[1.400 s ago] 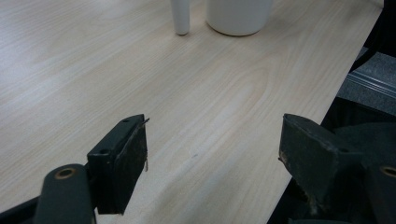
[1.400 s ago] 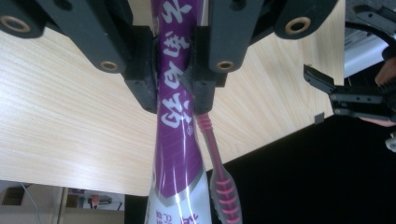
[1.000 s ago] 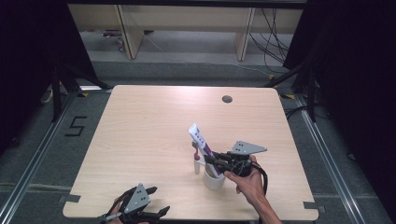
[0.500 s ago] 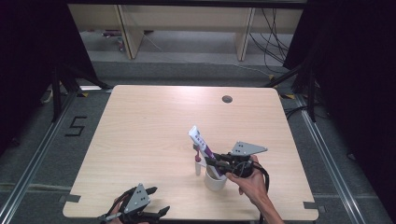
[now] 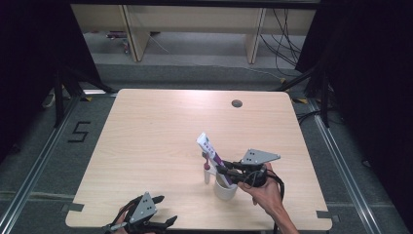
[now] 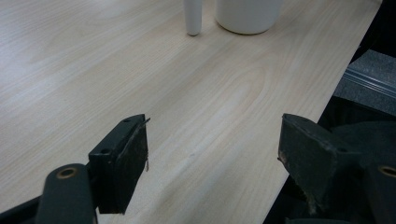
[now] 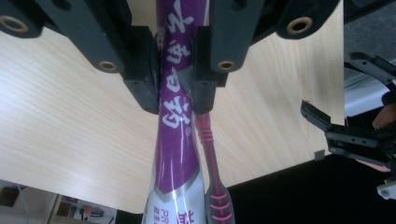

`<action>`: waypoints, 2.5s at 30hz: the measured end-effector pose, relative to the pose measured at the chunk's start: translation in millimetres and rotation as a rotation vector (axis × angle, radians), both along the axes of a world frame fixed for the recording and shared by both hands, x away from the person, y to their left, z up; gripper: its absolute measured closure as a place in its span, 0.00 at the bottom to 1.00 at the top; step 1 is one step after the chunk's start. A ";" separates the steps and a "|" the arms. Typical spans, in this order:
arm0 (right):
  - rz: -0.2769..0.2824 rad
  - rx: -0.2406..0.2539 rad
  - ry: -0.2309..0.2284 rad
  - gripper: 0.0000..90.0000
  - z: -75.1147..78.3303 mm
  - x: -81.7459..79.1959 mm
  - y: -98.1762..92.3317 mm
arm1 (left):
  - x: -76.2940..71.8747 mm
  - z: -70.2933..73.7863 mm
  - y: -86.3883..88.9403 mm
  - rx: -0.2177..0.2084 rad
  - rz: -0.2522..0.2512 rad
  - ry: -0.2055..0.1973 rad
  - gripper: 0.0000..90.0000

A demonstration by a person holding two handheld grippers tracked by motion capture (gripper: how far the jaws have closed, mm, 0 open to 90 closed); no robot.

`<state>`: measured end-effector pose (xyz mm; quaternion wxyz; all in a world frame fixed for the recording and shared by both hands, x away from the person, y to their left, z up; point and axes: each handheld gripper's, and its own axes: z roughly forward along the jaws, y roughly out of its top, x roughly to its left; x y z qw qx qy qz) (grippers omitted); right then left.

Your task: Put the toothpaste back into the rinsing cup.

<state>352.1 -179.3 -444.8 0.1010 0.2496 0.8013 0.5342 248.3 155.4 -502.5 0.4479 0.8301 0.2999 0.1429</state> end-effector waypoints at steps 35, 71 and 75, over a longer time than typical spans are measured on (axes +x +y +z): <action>-0.009 -0.104 0.009 0.73 5.7 -10.8 -7.8 | -0.4 0.7 1.4 0.013 -0.014 -0.005 0.27; -0.006 -0.213 0.048 0.83 -2.3 -19.7 -11.5 | -1.7 0.9 0.7 -0.002 -0.014 0.008 0.27; -0.005 -0.212 0.059 0.82 -2.0 -21.2 -10.5 | -1.8 1.0 1.2 0.003 -0.014 -0.003 0.27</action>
